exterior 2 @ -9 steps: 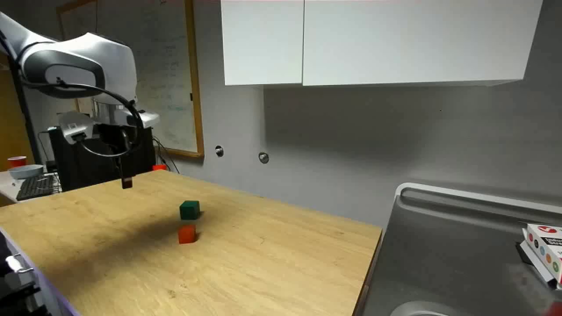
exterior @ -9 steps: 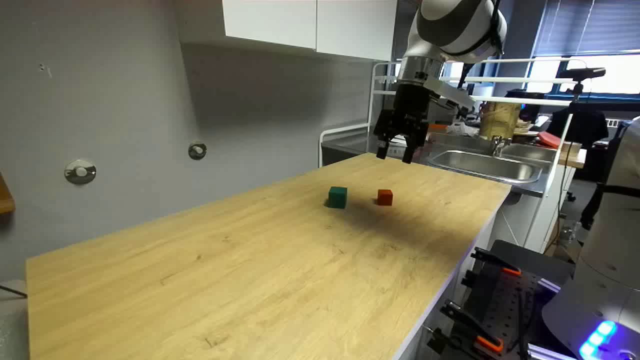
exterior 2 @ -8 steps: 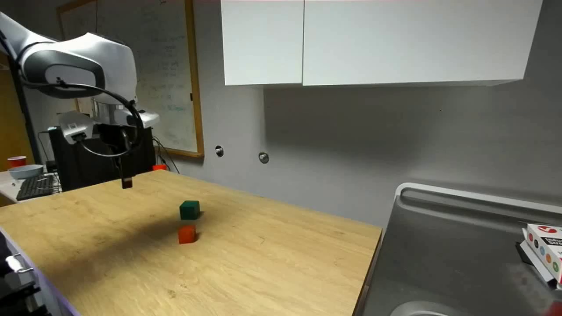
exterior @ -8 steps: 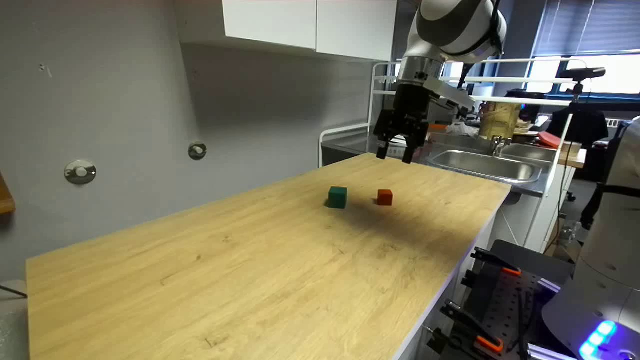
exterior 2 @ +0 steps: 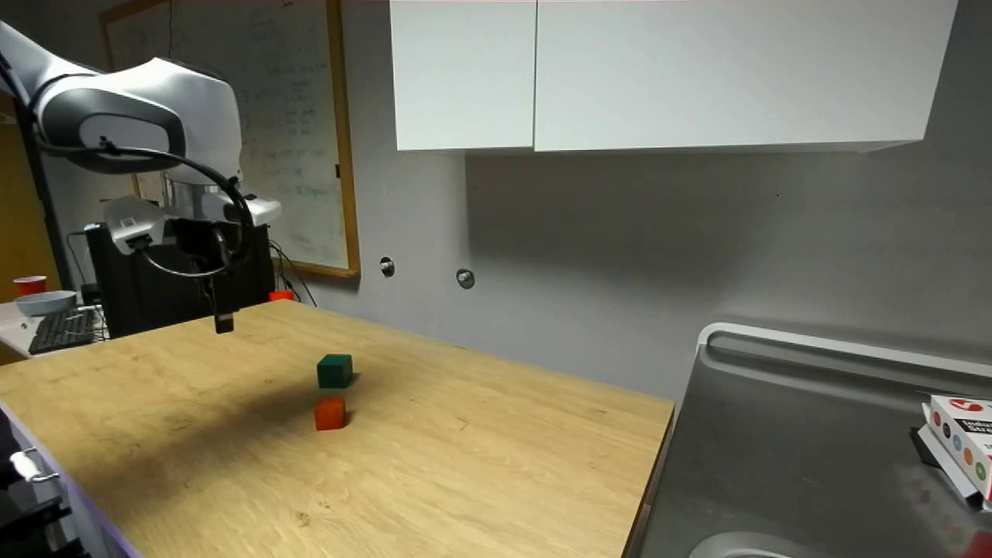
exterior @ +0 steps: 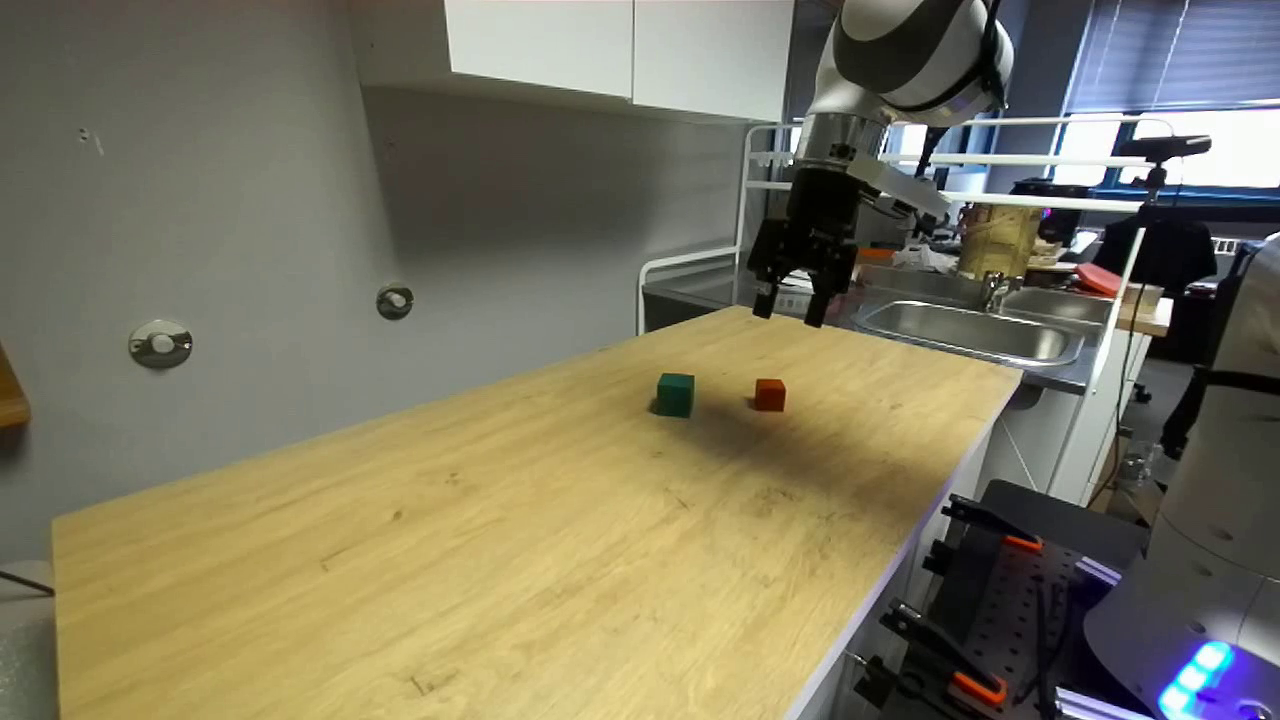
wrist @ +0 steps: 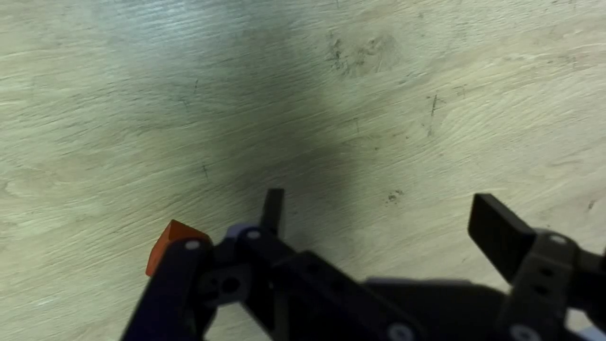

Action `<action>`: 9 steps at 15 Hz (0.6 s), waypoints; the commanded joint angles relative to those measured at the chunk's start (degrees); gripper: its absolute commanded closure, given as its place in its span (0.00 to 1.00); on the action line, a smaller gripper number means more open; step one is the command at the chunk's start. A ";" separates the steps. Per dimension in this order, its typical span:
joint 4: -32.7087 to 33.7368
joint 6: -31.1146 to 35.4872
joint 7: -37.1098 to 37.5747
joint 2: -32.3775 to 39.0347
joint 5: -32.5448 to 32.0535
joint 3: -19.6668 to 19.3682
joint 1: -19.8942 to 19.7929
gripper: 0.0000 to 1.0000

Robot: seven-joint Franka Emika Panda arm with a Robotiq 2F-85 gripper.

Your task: Put the orange block on the green block

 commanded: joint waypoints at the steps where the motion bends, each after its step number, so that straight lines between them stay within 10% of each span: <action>1: 0.71 0.07 0.50 0.86 -0.28 0.46 -1.28 0.00; 9: 6.87 1.80 1.10 12.10 1.32 -3.00 -5.35 0.00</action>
